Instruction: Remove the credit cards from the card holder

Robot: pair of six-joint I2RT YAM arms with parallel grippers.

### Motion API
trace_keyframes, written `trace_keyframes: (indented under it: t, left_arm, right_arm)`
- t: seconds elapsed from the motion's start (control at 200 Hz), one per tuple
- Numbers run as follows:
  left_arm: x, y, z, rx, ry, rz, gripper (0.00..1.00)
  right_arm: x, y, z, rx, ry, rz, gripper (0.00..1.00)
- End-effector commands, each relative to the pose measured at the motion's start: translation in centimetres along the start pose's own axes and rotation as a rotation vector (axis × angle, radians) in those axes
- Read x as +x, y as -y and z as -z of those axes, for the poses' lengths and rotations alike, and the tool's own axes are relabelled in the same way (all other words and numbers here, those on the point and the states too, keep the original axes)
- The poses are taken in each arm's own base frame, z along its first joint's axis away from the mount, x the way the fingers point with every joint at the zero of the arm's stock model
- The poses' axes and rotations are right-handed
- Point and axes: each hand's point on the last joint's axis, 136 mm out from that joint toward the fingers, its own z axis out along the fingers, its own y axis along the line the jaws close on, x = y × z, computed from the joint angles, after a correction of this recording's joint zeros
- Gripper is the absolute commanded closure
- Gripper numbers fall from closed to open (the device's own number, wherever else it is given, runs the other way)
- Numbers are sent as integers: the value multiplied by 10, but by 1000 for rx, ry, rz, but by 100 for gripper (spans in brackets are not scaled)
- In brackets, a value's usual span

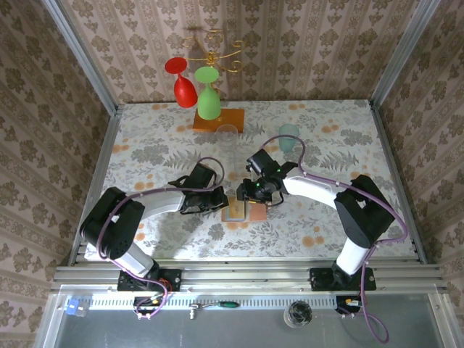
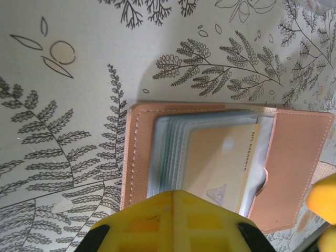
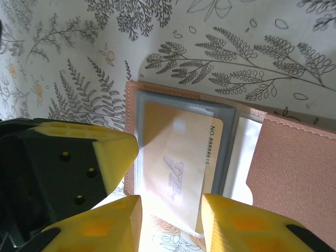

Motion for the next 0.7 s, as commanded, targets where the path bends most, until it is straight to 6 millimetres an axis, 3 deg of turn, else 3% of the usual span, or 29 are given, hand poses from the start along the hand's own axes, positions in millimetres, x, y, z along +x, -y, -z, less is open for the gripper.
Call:
trace_keyframes:
  t: [0.0, 0.395, 0.695]
  left_arm:
    - [5, -10, -5, -17, -23, -6, 95]
    - [10, -21, -8, -34, -36, 12, 95]
    - [10, -21, -6, -33, -32, 14, 95]
  right_arm:
    - [7, -2, -11, -32, -33, -19, 66]
    - [17, 10, -33, -18, -77, -44, 73]
    - [19, 22, -30, 43, -67, -43, 75]
